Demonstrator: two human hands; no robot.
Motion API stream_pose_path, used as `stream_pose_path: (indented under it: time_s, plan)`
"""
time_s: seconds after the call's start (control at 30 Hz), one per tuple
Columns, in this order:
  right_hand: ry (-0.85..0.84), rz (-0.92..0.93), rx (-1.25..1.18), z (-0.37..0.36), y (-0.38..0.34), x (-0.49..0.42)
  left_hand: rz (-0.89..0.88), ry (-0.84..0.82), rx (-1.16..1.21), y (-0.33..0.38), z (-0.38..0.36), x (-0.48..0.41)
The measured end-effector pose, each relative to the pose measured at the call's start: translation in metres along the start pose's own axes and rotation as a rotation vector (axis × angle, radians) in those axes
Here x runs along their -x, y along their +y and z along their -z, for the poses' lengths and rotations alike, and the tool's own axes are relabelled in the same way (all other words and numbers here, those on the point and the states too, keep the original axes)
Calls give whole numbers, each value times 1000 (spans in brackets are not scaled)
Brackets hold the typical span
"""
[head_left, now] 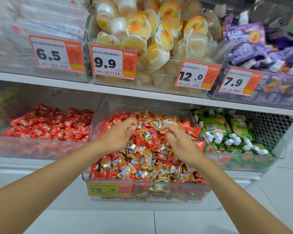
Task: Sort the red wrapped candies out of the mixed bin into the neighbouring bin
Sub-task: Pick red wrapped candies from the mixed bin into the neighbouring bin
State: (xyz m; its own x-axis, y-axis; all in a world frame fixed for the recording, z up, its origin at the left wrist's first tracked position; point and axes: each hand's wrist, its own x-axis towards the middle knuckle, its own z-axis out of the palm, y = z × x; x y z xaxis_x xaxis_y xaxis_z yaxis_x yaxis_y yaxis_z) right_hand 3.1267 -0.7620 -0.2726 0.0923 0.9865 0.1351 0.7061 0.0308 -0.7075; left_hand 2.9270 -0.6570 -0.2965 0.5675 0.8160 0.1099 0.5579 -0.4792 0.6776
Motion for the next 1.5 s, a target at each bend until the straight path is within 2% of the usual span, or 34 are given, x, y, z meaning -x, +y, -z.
stream_pose_path:
  time_s: [0.17, 0.3, 0.37, 0.53, 0.7, 1.0, 1.17, 1.33, 1.5]
  plan:
    - [2, 136, 459, -30, 6, -18, -33, 9, -312, 2, -13, -7]
    - [-49, 170, 732, -32, 24, -27, 21, -16, -382, 1, -18, -10]
    - [-111, 168, 751, -32, 25, -28, 11, 7, -363, 1, -19, -10]
    - [-153, 162, 529, -34, 27, -25, -34, -20, -255, 0, -18, -8]
    - [-151, 133, 471, -28, 26, -23, -46, -7, -131, -2, -9, -4]
    - [-42, -123, -388, 15, 13, -7, 28, 52, 79, 0, 11, 9]
    - [-96, -305, -892, 22, 18, -3, 23, 73, 79, 8, 11, 14]
    - [-89, -366, -1093, 26, 17, 2, 70, 26, 285, 17, 10, 17]
    - [-129, -379, -1229, 26, 13, 5, 59, -90, 278, 20, 1, 16]
